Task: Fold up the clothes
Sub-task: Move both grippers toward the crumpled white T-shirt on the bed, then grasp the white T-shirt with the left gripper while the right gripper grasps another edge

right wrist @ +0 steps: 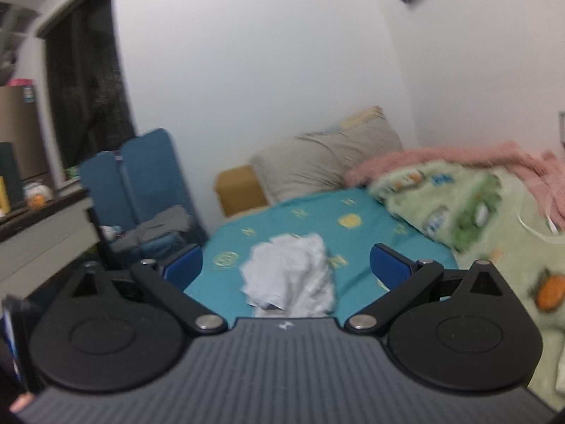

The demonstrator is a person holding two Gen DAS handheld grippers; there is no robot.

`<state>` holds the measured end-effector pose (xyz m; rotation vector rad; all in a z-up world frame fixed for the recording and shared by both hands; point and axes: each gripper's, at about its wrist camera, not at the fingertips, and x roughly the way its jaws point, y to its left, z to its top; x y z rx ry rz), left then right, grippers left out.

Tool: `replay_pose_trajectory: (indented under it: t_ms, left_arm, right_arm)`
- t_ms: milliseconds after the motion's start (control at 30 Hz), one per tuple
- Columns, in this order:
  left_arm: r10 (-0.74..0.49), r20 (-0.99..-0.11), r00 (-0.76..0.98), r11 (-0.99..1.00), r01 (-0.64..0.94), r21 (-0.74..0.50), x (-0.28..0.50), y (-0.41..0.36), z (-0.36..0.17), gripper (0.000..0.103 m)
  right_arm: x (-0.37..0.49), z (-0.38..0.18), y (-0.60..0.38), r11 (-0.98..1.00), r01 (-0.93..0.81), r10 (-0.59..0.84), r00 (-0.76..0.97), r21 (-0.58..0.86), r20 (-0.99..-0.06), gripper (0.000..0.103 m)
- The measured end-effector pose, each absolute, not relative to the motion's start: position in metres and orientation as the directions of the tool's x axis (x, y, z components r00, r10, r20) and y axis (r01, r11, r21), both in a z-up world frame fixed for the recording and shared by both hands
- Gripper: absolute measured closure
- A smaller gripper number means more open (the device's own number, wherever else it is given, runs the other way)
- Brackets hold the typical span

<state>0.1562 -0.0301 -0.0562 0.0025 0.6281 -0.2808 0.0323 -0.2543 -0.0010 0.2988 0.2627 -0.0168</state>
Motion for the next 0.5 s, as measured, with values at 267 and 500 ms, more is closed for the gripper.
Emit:
replay_pose_trajectory:
  t_ms: [267, 500]
  left_arm:
    - [-0.38, -0.619, 0.688, 0.924, 0.314, -0.218, 0.28, -0.079, -0.103, 0.006]
    - [-0.352, -0.659, 0.665, 0.931, 0.319, -0.175, 0.333, -0.106, -0.124, 0.07]
  right_arm:
    - [0.054, -0.043, -0.275, 0.947, 0.054, 0.057, 0.942, 0.316, -0.331, 0.0]
    - [0.088, -0.079, -0.291, 0.942, 0.071, 0.048, 0.938, 0.327, -0.343, 0.0]
